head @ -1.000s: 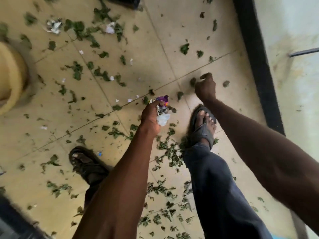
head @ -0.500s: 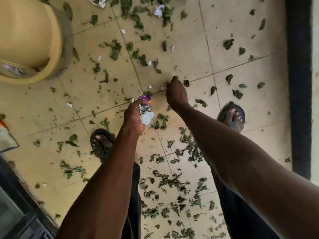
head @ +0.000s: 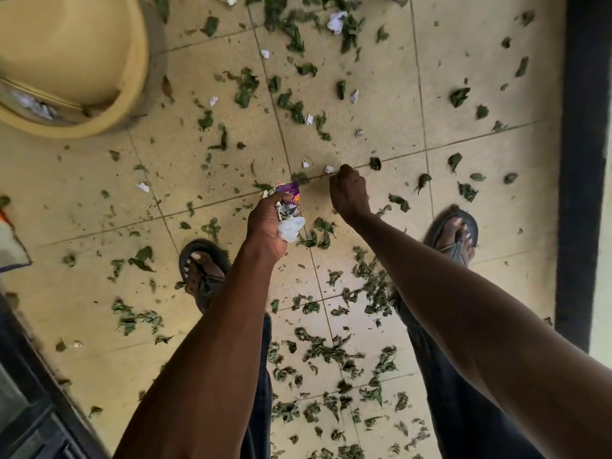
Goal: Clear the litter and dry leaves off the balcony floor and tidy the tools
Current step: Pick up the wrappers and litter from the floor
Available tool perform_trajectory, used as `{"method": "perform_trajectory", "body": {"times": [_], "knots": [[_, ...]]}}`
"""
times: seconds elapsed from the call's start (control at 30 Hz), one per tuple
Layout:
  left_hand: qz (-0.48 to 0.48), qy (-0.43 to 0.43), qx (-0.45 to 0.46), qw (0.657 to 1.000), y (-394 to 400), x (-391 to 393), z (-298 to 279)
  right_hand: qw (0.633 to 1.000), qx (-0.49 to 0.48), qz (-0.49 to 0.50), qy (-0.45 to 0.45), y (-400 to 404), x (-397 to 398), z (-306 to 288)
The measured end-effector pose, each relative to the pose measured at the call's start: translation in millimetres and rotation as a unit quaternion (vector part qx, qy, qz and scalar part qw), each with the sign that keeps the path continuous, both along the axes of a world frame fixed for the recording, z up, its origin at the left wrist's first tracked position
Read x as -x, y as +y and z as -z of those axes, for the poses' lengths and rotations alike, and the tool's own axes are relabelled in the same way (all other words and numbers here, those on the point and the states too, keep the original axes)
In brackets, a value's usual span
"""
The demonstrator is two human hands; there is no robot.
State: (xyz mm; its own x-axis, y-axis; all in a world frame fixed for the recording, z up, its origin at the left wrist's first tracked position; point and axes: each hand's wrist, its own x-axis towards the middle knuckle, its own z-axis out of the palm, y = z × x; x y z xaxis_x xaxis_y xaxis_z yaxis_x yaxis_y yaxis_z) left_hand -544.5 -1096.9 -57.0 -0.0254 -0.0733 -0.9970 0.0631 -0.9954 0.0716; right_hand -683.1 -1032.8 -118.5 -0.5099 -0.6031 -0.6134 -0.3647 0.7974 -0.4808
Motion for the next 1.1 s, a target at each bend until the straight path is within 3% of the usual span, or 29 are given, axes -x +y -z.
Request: {"method": "perform_trajectory", "body": {"times": [0.2, 0.33, 0.43, 0.73, 0.87, 1.1], "knots": [[0.003, -0.001, 0.034, 0.999, -9, -12, 9, 0.999, -0.031, -0.017, -0.019, -17, -10, -2], [-0.026, 0.008, 0.042, 0.999, -13, -19, 11, 0.986, -0.088, -0.12, 0.08, -20, -14, 8], [-0.02, 0.0, 0.042, 0.999, -13, -26, 15, 0.976, -0.097, -0.171, 0.094, -18, -15, 16], [-0.04, 0.016, 0.035, 0.998, -10, -53, 13, 0.998, 0.006, -0.061, -0.009, -31, -29, 10], [-0.05, 0.026, 0.047, 0.997, -15, -60, 6, 0.997, 0.037, -0.068, 0.019, -37, -31, 5], [-0.069, 0.033, 0.04, 0.996, -15, -71, 10, 0.987, -0.036, -0.138, 0.071, -41, -37, 14]]}}
